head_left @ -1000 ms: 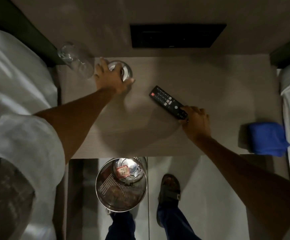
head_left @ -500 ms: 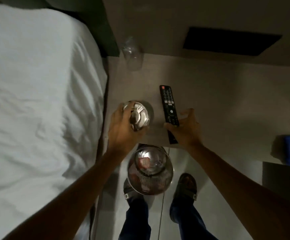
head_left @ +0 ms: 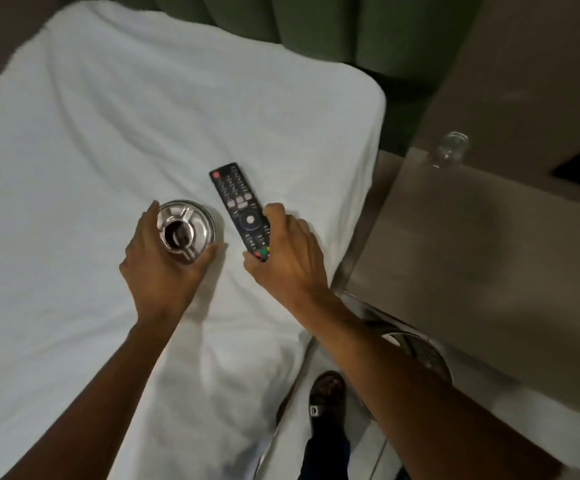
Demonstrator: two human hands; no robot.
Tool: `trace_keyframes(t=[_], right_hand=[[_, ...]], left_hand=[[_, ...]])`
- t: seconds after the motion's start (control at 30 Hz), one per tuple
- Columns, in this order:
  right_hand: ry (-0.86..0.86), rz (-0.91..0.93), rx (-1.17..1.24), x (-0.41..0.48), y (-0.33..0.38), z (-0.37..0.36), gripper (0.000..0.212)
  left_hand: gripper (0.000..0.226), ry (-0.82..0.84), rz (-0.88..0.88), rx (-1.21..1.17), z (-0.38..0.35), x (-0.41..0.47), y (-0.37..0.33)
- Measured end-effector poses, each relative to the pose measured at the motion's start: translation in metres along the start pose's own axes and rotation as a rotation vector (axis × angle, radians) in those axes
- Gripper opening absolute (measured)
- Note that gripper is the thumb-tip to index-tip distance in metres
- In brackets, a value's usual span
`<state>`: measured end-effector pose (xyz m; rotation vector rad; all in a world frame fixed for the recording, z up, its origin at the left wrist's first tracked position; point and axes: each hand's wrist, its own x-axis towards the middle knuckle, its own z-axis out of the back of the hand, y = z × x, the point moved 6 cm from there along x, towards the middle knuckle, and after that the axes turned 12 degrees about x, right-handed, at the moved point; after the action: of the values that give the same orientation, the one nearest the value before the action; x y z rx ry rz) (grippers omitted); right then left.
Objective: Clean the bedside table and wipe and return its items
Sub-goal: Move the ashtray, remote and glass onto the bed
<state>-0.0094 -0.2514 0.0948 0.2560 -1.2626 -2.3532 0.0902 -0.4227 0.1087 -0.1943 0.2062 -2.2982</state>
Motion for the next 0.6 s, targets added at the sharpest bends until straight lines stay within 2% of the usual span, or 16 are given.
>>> trace_keyframes(t=[0.1, 0.17, 0.27, 0.37, 0.43, 0.5, 0.6], right_hand=[[0.040, 0.102, -0.165, -0.001, 0.006, -0.026, 0.057], [0.037, 0.155, -0.145, 0.000, 0.002, -0.024, 0.054], [-0.050, 0.153, -0.004, 0.007, -0.021, 0.008, 0.045], [-0.179, 0.074, -0.008, 0.024, -0.075, 0.060, 0.030], [-0.213, -0.026, -0.122, 0.042, -0.121, 0.092, 0.030], [-0.232, -0.097, -0.367, 0.064, -0.162, 0.126, 0.043], [-0.045, -0.252, -0.589, 0.103, -0.214, 0.163, 0.063]], left_hand=[[0.109, 0.101, 0.090, -0.047, -0.010, 0.003, 0.037], [0.108, 0.162, 0.117, -0.054, -0.018, 0.000, 0.048], [0.102, 0.049, 0.046, -0.015, -0.014, -0.004, 0.031], [0.076, -0.105, -0.121, -0.119, -0.010, -0.008, -0.028], [0.056, -0.195, -0.292, -0.157, -0.014, -0.013, -0.083], [0.045, -0.231, -0.429, -0.180, -0.025, -0.021, -0.142], [0.041, -0.188, -0.538, -0.241, -0.048, -0.034, -0.223]])
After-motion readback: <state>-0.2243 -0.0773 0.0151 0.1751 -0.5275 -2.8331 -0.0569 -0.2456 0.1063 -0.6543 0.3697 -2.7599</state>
